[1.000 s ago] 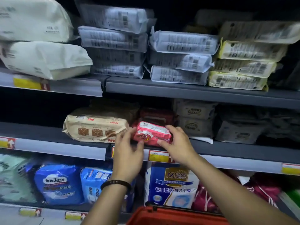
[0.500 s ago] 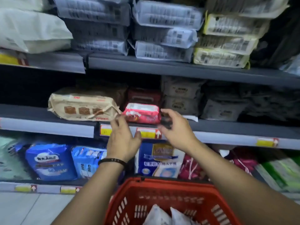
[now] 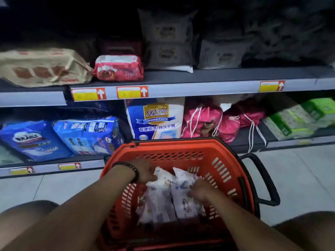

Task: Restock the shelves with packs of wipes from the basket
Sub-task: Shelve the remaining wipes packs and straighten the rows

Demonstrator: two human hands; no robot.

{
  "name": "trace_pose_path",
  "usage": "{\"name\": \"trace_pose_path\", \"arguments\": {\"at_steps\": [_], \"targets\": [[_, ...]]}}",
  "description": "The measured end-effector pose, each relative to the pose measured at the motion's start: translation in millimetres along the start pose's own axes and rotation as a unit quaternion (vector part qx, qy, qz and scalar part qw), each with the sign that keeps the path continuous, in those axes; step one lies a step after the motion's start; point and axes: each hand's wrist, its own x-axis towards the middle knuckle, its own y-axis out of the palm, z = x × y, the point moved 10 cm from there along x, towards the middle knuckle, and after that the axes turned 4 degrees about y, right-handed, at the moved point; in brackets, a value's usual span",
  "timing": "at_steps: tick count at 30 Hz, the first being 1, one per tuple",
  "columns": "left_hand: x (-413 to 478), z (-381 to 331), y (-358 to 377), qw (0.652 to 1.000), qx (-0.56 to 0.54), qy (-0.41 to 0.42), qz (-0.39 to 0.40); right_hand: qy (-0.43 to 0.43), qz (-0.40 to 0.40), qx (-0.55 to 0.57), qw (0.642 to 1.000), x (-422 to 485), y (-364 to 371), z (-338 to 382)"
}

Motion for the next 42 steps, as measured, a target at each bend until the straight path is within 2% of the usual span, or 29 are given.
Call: {"name": "trace_pose_path", "arguments": {"at_steps": [4, 7, 9, 12, 14, 15, 18, 23, 25, 28, 31, 33, 35, 38, 40, 42], "targets": [[31, -4, 51, 0.997, -0.044, -0.043, 0.042, 0.043, 0.045, -0.011, 0.998, 15, 15, -20], [51, 2, 100, 0.977, -0.170, -0.124, 0.030, 0.059, 0.091, -0.002, 0.994, 24, 36, -21], [57, 4, 134, 0.931, -0.320, -0.171, 0.026, 0.066, 0.092, 0.013, 0.994, 33, 43, -20], [66, 11, 165, 0.829, -0.523, -0.198, -0.013, 0.089, 0.070, 0.025, 0.993, 41, 49, -23], [61, 16, 170, 0.788, -0.576, -0.217, -0.002, 0.098, 0.048, 0.014, 0.994, 43, 48, -26], [58, 13, 175, 0.782, -0.583, -0.219, 0.031, 0.101, 0.045, 0.010, 0.994, 43, 47, -27], [73, 18, 202, 0.782, -0.583, -0.207, 0.072, 0.091, 0.045, 0.031, 0.994, 44, 46, -22], [114, 37, 232, 0.787, -0.589, -0.179, 0.044, 0.083, 0.080, 0.044, 0.992, 36, 52, -17], [101, 27, 208, 0.789, -0.592, -0.157, 0.039, 0.054, 0.094, 0.059, 0.992, 32, 46, -10], [63, 21, 161, 0.788, -0.593, -0.167, 0.010, -0.015, 0.090, 0.116, 0.989, 42, 27, 0], [37, 14, 115, 0.779, -0.611, -0.139, 0.017, -0.055, 0.082, 0.174, 0.980, -14, -29, 38], [24, 21, 70, 0.787, -0.607, -0.101, -0.040, -0.087, 0.094, 0.217, 0.968, -46, -64, 62], [8, 22, 18, 0.814, -0.572, -0.056, -0.086, -0.123, 0.079, 0.242, 0.959, -69, -101, 81], [-27, 16, -56, 0.834, -0.538, 0.014, -0.119, -0.172, 0.057, 0.290, 0.940, -100, -145, 108], [-48, 6, -86, 0.821, -0.552, 0.064, -0.130, -0.194, 0.029, 0.345, 0.918, -118, -168, 117], [-61, -1, -99, 0.772, -0.607, 0.105, -0.159, -0.213, 0.015, 0.415, 0.885, -126, -176, 120]]}}
